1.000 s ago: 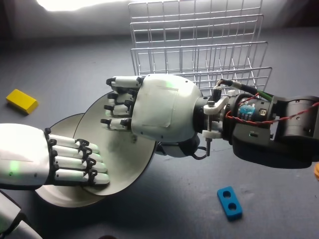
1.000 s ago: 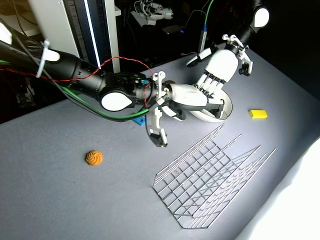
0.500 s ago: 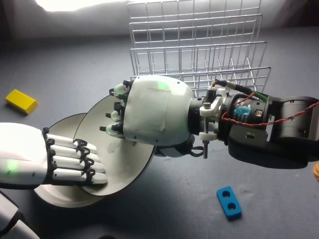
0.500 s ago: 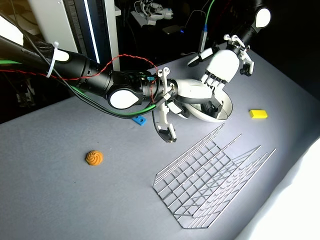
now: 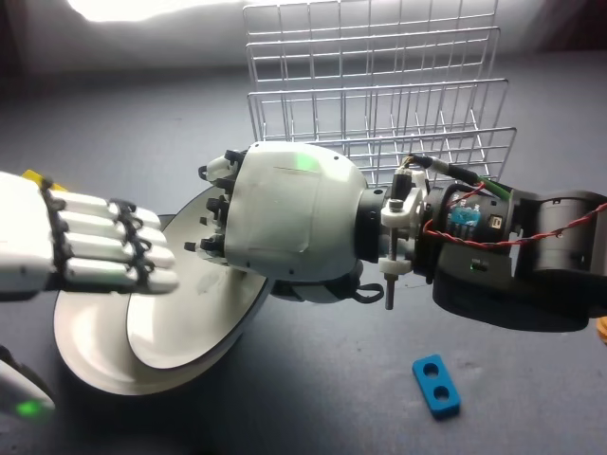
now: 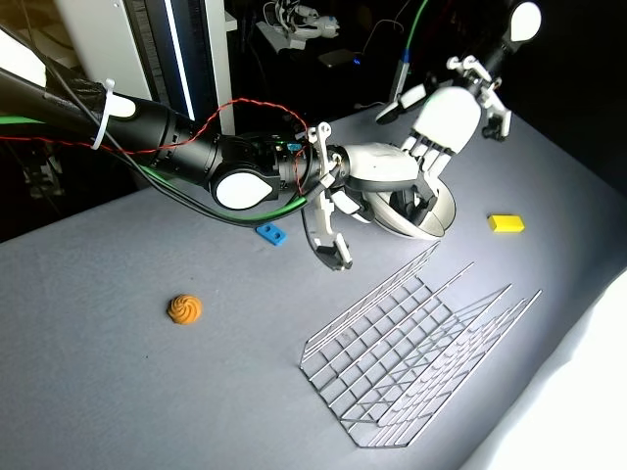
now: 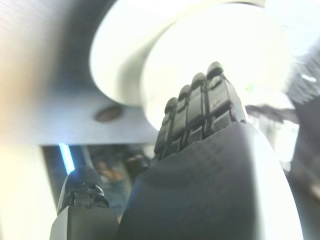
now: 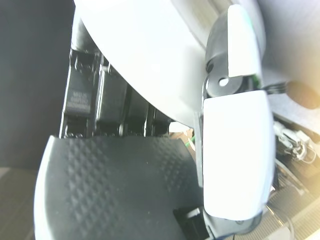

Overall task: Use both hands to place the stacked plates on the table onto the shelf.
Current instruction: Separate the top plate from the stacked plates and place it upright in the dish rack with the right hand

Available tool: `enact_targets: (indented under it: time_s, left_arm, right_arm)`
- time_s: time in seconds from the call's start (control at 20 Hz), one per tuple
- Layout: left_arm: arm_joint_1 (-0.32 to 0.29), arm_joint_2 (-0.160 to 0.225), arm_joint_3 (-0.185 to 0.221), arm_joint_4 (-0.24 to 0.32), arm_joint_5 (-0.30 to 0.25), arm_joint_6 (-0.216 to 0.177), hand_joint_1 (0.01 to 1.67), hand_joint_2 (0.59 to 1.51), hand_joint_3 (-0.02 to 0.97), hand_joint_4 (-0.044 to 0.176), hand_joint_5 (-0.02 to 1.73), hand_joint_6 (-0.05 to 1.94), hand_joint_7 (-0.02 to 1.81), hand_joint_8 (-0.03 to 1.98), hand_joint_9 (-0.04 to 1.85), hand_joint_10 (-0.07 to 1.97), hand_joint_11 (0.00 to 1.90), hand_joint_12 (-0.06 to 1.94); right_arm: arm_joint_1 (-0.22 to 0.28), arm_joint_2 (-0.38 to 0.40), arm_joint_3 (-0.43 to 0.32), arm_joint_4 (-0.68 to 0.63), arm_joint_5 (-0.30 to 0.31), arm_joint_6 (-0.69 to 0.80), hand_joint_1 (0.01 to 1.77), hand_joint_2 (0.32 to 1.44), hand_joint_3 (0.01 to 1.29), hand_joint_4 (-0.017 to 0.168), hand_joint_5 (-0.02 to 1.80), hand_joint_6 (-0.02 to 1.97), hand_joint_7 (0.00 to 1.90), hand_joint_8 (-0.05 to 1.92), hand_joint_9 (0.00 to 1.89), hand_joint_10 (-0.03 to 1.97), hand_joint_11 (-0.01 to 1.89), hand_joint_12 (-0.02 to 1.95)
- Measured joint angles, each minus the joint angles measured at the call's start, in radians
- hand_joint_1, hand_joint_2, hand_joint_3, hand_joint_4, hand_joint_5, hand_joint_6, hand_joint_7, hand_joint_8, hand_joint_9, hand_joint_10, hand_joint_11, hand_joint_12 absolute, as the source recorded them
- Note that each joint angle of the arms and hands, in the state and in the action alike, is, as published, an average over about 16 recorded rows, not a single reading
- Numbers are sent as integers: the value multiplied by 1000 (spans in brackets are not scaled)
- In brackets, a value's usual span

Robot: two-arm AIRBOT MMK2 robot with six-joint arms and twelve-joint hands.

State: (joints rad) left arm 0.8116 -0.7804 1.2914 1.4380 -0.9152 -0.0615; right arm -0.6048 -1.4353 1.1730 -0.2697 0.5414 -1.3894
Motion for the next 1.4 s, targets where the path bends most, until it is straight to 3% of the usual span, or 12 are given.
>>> enact_targets:
  time_s: [0.5,0.7,1.1,1.4]
  left_arm:
    - [-136,160,-15,81,-53,-108,23,1069,21,5,13,13,12,-10,17,8,14,13]
    - [-165,210,-18,104,-67,-144,23,1071,21,4,17,12,11,-11,18,8,15,12]
    - [-184,261,-22,125,-71,-173,23,1074,20,3,21,12,12,-11,21,8,16,12]
    - [-195,271,-22,126,-72,-175,23,1076,21,3,21,10,15,-11,22,8,15,12]
  right_arm:
    - [50,118,-158,120,-40,-23,1164,959,16,0,1001,766,1113,852,1309,180,771,1149]
    - [85,185,-233,208,-64,-40,1206,960,15,1,1013,796,1109,863,1236,394,759,1162]
    - [184,333,-352,471,-128,-113,1277,959,16,1,993,855,1077,868,1101,710,742,1174]
    - [269,420,-404,679,-164,-158,1311,959,16,4,999,859,1072,863,1078,716,740,1181]
